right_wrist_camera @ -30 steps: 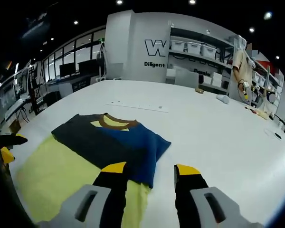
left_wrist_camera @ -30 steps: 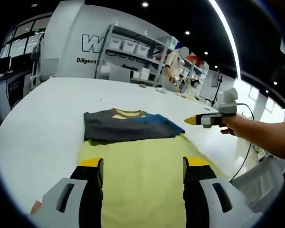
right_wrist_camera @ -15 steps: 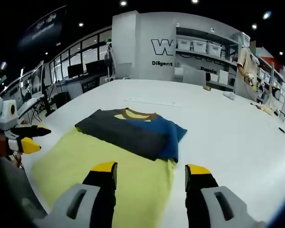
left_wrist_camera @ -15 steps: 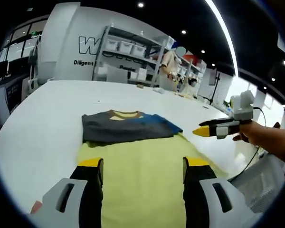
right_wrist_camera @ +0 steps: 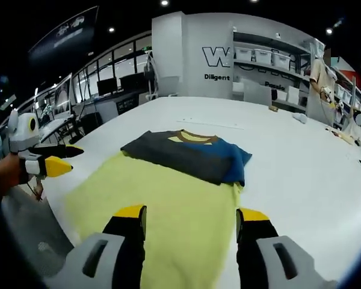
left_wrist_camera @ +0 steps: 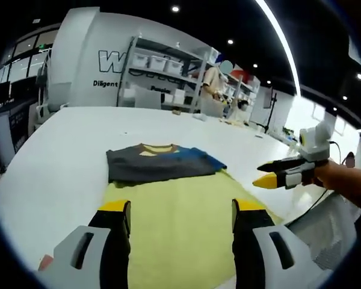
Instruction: Fold the garment on the visible template until the final outline fits inside the template.
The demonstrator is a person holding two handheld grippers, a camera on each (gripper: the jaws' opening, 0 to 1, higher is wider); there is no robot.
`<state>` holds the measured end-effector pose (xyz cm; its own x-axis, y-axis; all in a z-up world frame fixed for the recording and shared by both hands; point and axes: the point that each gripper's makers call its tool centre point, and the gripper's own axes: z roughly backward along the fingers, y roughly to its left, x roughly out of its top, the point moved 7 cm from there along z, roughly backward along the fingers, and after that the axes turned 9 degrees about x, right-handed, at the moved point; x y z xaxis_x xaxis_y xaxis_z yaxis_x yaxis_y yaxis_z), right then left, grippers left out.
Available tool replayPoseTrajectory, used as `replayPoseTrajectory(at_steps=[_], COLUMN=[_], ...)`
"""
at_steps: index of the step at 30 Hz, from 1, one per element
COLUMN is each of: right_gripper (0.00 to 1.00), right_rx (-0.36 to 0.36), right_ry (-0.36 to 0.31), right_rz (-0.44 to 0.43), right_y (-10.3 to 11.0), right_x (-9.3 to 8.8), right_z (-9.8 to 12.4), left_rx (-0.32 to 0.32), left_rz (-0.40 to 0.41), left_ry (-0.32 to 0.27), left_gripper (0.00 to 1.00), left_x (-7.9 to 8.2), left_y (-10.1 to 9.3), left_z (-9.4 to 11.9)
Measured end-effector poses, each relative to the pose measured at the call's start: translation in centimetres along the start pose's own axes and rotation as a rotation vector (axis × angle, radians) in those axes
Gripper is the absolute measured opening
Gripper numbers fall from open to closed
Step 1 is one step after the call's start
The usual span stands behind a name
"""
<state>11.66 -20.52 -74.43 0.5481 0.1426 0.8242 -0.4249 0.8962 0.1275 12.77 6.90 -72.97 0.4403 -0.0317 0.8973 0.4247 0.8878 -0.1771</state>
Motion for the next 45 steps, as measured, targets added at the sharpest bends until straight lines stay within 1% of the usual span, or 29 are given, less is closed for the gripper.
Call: replayPoseTrajectory(at_steps=[2, 6, 8, 10, 11, 13, 14, 15, 16, 17, 20, 21, 22, 24, 25, 26, 27, 28, 29, 30, 31, 32, 33, 35, 37, 40, 41, 43, 45], right_gripper=[0.59, 0.59, 0.59, 0.58, 0.57, 0.57, 0.56, 0.55, 0.55, 0.55, 0.53, 0.53, 0.53, 0.52, 0.52, 0.52, 0.52, 0.52, 0.51, 0.49, 0.48, 0.47, 0.45, 0.43, 0.42, 0.38, 0.36, 0.35, 0.34], right_rx=[0.023, 0.049, 0.063, 0.091, 0.093, 0.102, 0.101, 0.105, 0.115, 0.121, 0.143, 0.151, 0.157, 0.165, 0.171, 0.178, 0.189, 0.194, 0.185, 0.181, 0.18, 0.176, 0.175, 0.168, 0.166, 0.164, 0.165, 0.154, 0.149], right_ry=[0.029, 0.059, 0.077, 0.117, 0.123, 0.155, 0.158, 0.17, 0.183, 0.2, 0.273, 0.312, 0.34, 0.362, 0.39, 0.41, 0.436, 0.451, 0.45, 0.463, 0.473, 0.475, 0.484, 0.49, 0.499, 0.512, 0.526, 0.533, 0.543], right_rz=[-0.009, -0.007, 0.003, 0.009, 0.013, 0.023, 0.026, 0.026, 0.024, 0.021, 0.028, 0.03, 0.027, 0.026, 0.018, 0.018, 0.014, 0.013, 0.01, 0.014, 0.016, 0.019, 0.019, 0.021, 0.018, 0.015, 0.012, 0.013, 0.002], right_y=[0.4, 1.2, 1.8, 2.4, 2.4, 2.5, 2.6, 2.6, 2.7, 2.8, 3.0, 3.1, 3.1, 3.2, 3.1, 3.2, 3.2, 3.2, 3.1, 2.9, 2.8, 2.8, 2.7, 2.4, 2.4, 2.2, 2.1, 1.9, 1.6], right_x=[-0.7, -1.4, -1.6, -1.8, -1.9, -2.1, -2.1, -2.3, -2.5, -2.7, -3.8, -4.4, -4.8, -5.2, -5.7, -6.0, -6.3, -6.5, -6.6, -6.9, -7.1, -7.1, -7.2, -7.3, -7.4, -7.7, -7.9, -8.0, -8.2], right_z=[0.4, 0.9, 1.2, 1.7, 1.8, 2.1, 2.2, 2.3, 2.4, 2.6, 2.8, 2.8, 2.9, 2.9, 2.9, 3.0, 3.0, 3.1, 3.0, 3.0, 3.1, 3.2, 3.3, 3.3, 3.4, 3.5, 3.6, 3.7, 4.0], left_rx=[0.01, 0.03, 0.041, 0.052, 0.054, 0.057, 0.06, 0.049, 0.047, 0.056, 0.06, 0.083, 0.081, 0.064, 0.075, 0.08, 0.077, 0.073, 0.069, 0.068, 0.07, 0.078, 0.086, 0.092, 0.089, 0.101, 0.101, 0.096, 0.098], left_rz=[-0.006, 0.009, 0.014, 0.024, 0.02, 0.015, 0.03, 0.024, 0.012, -0.009, -0.037, -0.041, -0.027, -0.039, -0.06, -0.072, -0.085, -0.078, -0.036, -0.046, -0.049, -0.043, -0.047, -0.052, -0.059, -0.062, -0.057, -0.026, -0.014], left_ry=[0.014, 0.027, 0.066, 0.108, 0.118, 0.143, 0.166, 0.156, 0.165, 0.226, 0.242, 0.307, 0.329, 0.323, 0.406, 0.437, 0.446, 0.466, 0.508, 0.489, 0.486, 0.501, 0.526, 0.572, 0.572, 0.581, 0.582, 0.574, 0.573], left_gripper=[0.64, 0.63, 0.61, 0.61, 0.6, 0.6, 0.6, 0.59, 0.59, 0.59, 0.59, 0.58, 0.58, 0.55, 0.54, 0.54, 0.54, 0.53, 0.52, 0.5, 0.49, 0.47, 0.45, 0.42, 0.41, 0.41, 0.41, 0.39, 0.37], left_x=[-0.4, -0.9, -1.5, -2.4, -2.7, -3.3, -3.4, -2.8, -2.8, -3.2, -3.6, -4.4, -4.6, -4.5, -5.4, -5.8, -6.2, -6.6, -6.9, -6.8, -6.8, -7.0, -7.4, -8.1, -8.2, -8.4, -8.4, -8.3, -8.3], left_y=[0.4, 1.1, 1.5, 1.9, 1.9, 2.1, 2.1, 1.8, 1.7, 1.8, 2.1, 2.8, 2.8, 2.7, 3.0, 3.2, 3.4, 3.5, 3.4, 3.5, 3.7, 3.9, 4.2, 4.4, 4.4, 4.7, 4.9, 5.0, 5.2], left_z=[1.1, 2.7, 3.7, 4.4, 4.6, 4.9, 5.0, 4.8, 4.7, 4.9, 5.2, 5.5, 5.4, 5.1, 5.2, 5.3, 5.2, 5.2, 5.3, 5.1, 4.9, 4.8, 4.9, 4.9, 4.8, 4.7, 4.6, 4.6, 4.5])
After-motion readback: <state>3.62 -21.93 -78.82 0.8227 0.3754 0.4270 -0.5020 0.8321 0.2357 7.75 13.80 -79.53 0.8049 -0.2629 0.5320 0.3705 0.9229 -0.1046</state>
